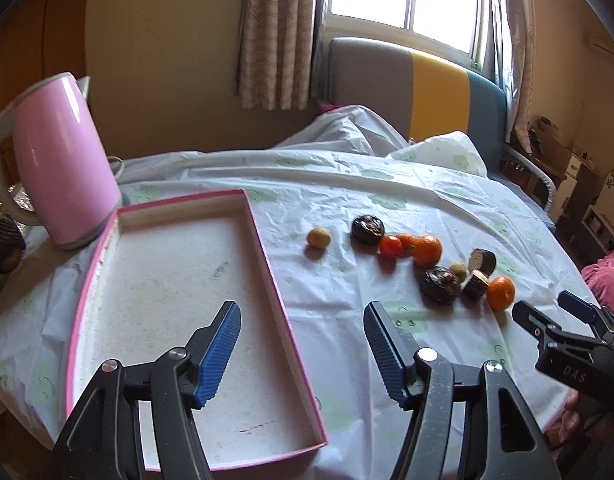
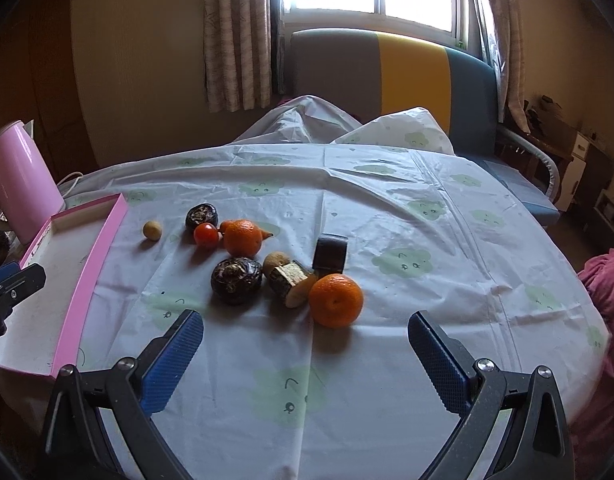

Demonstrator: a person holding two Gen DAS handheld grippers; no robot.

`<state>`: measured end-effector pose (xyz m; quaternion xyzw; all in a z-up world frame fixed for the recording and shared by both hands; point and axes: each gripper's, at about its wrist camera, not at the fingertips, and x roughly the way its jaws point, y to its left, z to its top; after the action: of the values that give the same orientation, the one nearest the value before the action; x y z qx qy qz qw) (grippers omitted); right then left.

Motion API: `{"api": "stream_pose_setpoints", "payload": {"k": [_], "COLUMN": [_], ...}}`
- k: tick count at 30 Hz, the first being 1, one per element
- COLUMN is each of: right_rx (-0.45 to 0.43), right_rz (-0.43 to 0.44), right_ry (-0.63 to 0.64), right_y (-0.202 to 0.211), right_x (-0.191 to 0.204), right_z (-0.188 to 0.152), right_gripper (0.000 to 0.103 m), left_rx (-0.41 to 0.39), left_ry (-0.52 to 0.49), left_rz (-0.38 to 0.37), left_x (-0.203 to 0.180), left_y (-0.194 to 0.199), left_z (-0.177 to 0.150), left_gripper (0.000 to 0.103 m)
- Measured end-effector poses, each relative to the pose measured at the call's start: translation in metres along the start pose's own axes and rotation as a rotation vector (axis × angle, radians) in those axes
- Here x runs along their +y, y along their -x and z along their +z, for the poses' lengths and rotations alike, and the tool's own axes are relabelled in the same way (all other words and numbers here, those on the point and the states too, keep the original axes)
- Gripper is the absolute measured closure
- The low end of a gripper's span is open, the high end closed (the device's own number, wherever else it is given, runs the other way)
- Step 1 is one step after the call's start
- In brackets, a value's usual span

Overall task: Organize fruits
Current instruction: 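Close the left gripper around the large dark brown round fruit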

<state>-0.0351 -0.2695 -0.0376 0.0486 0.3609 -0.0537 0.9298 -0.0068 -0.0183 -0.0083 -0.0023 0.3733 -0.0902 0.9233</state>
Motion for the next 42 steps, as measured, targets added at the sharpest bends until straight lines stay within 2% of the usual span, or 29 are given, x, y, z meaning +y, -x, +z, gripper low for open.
{"api": "stream_pose_setpoints", "payload": {"k": [4, 5, 8, 10, 14, 19, 27, 31, 39, 42], "right_rx": [0.038, 0.056, 0.098, 0.115, 0.126, 0.125, 0.126, 0.132, 0.137, 0.138], "right_rz": [-0.012, -0.010, 0.001, 0.001, 0.044, 0.077, 0.091, 0.098, 0.124, 0.135], "right_ry": [-0.063, -0.084, -0.121, -0.126, -0.139, -0.127, -0.129, -0.146, -0.171, -0.173], "right_y": [-0.006, -0.009, -0.018, -0.024, -0.031, -0.037, -0.045, -0.051, -0.062, -0.067], "right_x": [-0.026, -0.032, -0.048, -0.053, -0.057, -0.049, -0.050, -0.056, -0.061, -0.060], "right_z": [-0.003, -0.004, -0.009, -0.012, -0.011, -0.004, 0.007, 0.012, 0.022, 0.027], "right_gripper": [0.023, 0.034, 0.055, 0.060, 0.060, 0.060, 0.060, 0.060, 0.060, 0.060], "left_rx": [0.048, 0.051, 0.064, 0.083, 0.110, 0.137, 0.178, 0.194, 0.232, 0.222], "left_ry": [0.009, 0.002, -0.031, -0.053, -0.102, -0.145, -0.193, -0.243, -0.217, -0.196], "left_rz": [-0.058, -0.065, -0.092, -0.123, -0.154, -0.205, -0.285, -0.294, -0.315, -0.332], "left_x": [-0.005, -0.007, -0.015, -0.021, -0.034, -0.054, -0.097, -0.117, -0.125, -0.120], "left_y": [-0.006, -0.007, -0.011, -0.014, -0.025, -0.043, -0.084, -0.105, -0.136, -0.137], "left_z": [-0.002, -0.002, -0.002, -0.003, 0.000, 0.009, 0.018, 0.018, 0.020, 0.019], "left_gripper": [0.038, 0.038, 0.038, 0.040, 0.043, 0.053, 0.053, 0.053, 0.053, 0.055]}}
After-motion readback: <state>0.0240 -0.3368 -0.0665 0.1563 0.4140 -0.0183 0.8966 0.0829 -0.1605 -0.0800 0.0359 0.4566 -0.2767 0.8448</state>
